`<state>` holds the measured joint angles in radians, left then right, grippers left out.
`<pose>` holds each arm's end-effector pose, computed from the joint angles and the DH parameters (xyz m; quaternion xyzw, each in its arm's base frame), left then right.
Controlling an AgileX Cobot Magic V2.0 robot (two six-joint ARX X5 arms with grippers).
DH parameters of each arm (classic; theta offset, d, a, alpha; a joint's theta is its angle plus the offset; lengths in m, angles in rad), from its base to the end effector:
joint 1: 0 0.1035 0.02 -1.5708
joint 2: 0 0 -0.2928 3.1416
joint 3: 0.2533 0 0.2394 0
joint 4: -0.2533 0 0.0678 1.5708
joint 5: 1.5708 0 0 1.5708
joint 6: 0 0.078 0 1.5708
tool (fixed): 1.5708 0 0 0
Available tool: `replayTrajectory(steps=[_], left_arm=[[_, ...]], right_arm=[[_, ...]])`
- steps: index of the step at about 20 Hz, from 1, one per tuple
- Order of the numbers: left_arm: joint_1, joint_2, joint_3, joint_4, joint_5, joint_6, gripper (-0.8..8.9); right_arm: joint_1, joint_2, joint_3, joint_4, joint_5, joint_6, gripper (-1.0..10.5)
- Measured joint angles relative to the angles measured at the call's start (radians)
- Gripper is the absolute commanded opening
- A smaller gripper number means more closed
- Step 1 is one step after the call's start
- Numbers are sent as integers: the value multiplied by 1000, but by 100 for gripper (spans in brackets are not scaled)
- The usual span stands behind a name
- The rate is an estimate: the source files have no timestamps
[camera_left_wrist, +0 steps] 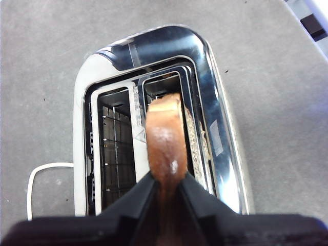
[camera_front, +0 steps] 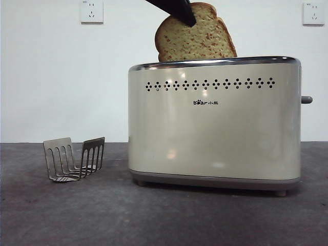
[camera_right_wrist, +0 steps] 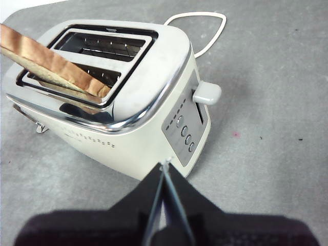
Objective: Pick up a slice of bread from the rack,put the bread on the toaster,press the button
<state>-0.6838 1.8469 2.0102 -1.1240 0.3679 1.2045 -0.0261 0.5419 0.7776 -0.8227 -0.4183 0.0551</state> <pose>0.2918 -0.2740 0.3669 0.4944 0.1239 -0.6253 0.5909 0.0971 0.0292 0.2899 0.0896 0.2872 0.1787 0.9368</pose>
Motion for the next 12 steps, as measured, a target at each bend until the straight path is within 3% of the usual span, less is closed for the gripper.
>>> replayTrajectory(steps=[12], left_arm=[[-51,70,6,2,-63,-21,-6]], right_arm=[[0,0,0,-19,0,0,-2]])
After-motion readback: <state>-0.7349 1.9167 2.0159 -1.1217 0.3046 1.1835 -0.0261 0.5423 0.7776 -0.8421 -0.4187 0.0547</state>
